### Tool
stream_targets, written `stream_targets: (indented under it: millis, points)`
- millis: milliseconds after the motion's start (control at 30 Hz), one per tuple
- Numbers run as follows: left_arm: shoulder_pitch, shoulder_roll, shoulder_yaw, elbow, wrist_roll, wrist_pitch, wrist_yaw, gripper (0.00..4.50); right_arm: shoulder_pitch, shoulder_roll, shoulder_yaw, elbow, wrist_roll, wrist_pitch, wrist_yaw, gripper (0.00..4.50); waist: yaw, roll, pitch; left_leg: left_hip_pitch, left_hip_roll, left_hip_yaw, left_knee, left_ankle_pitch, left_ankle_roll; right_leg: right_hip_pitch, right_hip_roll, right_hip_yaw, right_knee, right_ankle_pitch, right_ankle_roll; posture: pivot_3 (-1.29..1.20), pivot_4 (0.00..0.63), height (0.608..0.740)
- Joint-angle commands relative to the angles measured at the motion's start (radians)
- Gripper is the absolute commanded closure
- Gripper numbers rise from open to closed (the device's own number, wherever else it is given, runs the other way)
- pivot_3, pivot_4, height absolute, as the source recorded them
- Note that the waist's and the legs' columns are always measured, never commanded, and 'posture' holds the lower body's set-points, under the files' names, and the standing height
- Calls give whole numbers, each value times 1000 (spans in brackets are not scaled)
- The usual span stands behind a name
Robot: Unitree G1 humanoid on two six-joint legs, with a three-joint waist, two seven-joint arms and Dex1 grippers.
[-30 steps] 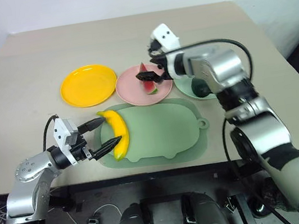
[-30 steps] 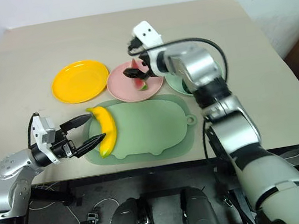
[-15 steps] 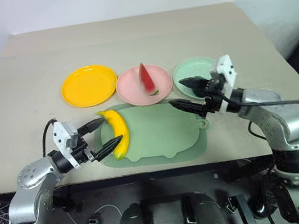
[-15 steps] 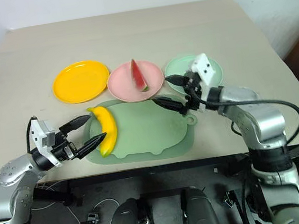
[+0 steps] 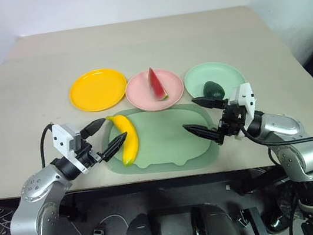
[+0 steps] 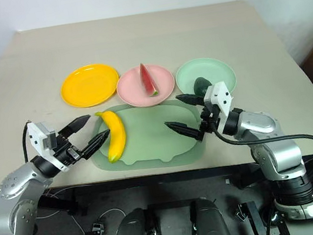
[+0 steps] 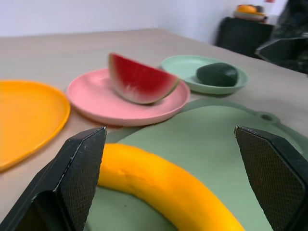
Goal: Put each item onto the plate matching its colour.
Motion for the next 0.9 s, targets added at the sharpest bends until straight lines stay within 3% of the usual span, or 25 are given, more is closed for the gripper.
stream_targets:
  millis: [33, 267, 500, 900]
  points:
    - [-25, -11, 8, -92, 12, 69, 126, 0, -35, -3, 8, -6, 4, -31, -2, 20, 1, 0, 0, 0, 0, 0, 0, 0, 0, 0, 0, 0, 0, 0, 0, 0, 150, 695]
    - [-54, -123, -43, -203, -23, 257, 373, 0, -84, -32, -1, 53, 20, -18, 5, 20, 1, 0, 0, 0, -1, -1, 0, 0, 0, 1, 0, 0, 0, 0, 0, 0, 150, 695]
    - [-101, -182, -60, -185, -16, 382, 497, 0, -104, -41, 4, 86, 9, -16, -12, 20, 4, -1, 0, 0, -1, -1, 0, 0, 0, 1, 0, -1, 0, 0, 0, 0, 150, 695]
    - [-334, -239, -89, -176, -39, 899, 715, 0, -89, -83, -24, 82, 9, 5, -47, 20, 4, -1, -1, 0, -1, -2, 1, 0, 0, 2, 0, -1, 0, 0, 0, 0, 150, 695]
